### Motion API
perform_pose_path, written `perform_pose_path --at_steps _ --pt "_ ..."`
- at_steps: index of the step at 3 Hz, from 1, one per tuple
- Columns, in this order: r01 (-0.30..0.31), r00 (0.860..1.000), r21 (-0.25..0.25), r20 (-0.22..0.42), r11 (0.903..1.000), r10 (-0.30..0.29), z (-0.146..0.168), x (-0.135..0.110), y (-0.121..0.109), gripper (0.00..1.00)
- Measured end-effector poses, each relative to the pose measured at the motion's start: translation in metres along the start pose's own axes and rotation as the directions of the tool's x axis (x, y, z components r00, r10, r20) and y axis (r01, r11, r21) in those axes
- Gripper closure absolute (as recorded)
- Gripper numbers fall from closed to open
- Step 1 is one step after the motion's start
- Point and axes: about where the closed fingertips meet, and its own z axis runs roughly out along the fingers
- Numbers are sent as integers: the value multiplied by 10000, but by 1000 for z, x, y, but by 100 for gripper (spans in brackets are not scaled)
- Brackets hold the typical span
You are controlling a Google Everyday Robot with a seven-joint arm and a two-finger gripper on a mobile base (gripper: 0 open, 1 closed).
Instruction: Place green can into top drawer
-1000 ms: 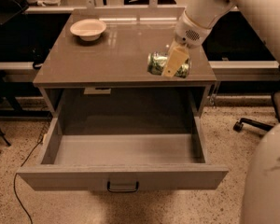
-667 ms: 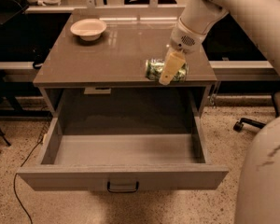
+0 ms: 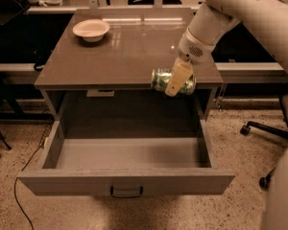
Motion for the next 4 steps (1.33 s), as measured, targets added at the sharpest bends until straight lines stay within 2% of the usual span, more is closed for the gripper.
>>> perform_pose_path --at_steps 1,2,4 --pt "-1171 9923 -163 395 9930 1177 10 27 40 100" --pt "-2564 9638 -870 526 9626 2615 73 45 81 98" --pt "-3525 9282 -1604 656 9219 3663 160 45 101 52"
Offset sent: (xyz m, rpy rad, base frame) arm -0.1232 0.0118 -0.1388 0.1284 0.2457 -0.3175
